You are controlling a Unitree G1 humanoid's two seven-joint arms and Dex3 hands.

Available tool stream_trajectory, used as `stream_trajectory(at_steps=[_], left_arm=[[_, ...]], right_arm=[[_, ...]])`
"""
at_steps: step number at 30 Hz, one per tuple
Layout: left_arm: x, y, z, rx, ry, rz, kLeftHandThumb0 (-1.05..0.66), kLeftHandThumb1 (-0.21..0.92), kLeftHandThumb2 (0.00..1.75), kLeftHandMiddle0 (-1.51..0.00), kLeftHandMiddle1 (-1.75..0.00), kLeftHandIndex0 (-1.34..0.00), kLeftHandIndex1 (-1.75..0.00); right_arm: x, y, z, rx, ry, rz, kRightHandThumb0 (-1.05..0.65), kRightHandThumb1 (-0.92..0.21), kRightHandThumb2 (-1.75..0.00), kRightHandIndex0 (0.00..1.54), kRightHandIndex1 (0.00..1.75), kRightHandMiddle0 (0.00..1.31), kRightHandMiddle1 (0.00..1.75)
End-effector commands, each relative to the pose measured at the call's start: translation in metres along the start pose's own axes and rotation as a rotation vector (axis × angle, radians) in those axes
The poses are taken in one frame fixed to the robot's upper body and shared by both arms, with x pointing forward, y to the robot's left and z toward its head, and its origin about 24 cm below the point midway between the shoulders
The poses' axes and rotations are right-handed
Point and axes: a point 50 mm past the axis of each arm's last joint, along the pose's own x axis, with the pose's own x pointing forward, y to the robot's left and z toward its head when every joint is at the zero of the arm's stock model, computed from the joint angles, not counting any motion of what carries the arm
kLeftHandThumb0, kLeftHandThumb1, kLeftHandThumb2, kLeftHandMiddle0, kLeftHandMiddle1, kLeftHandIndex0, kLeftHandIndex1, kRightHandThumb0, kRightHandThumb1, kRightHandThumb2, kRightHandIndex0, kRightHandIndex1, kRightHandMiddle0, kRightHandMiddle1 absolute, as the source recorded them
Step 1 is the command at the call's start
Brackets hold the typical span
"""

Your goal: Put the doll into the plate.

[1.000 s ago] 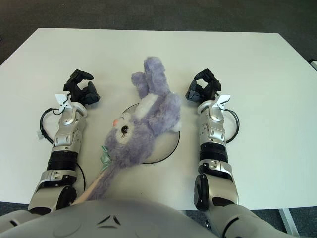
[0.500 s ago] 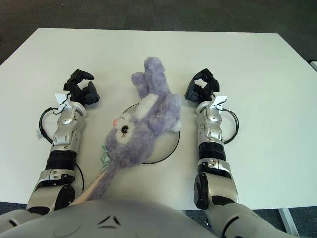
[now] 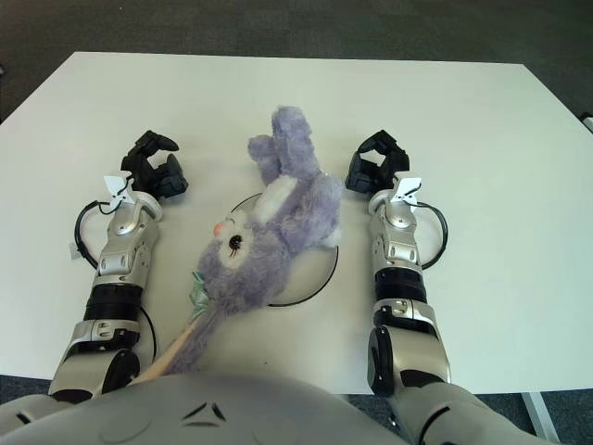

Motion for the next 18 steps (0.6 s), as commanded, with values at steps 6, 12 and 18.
stream_trajectory(at_steps=[6, 12, 18], left_arm=[[-0.008, 0.003, -0.009, -0.011, 0.044, -0.005, -0.53, 0.21, 1.45, -1.33, -1.75, -0.7, -1.75], [-0.009, 0.003, -0.008, -0.015, 0.036, -0.007, -0.52, 0.21, 1.45, -1.33, -1.75, -0.7, -1.75], [-0.01, 0.004, -0.006, -0.003, 0.021, -0.01, -0.53, 0.21, 1.45, -1.33, -1.75, -0.7, -1.75]], right_arm=[[-0.032, -0.011, -0.033, -0.041, 0.192, 0.002, -0.52, -0.22, -1.44, 1.39, 1.75, 0.69, 1.75], [-0.037, -0.011, -0.027, -0.048, 0.178, 0.01, -0.53, -0.2, -1.46, 1.39, 1.75, 0.71, 1.75], [-0.039, -0.01, -0.021, -0.066, 0.152, -0.021, -0.54, -0.17, -1.5, 1.38, 1.75, 0.74, 1.75]])
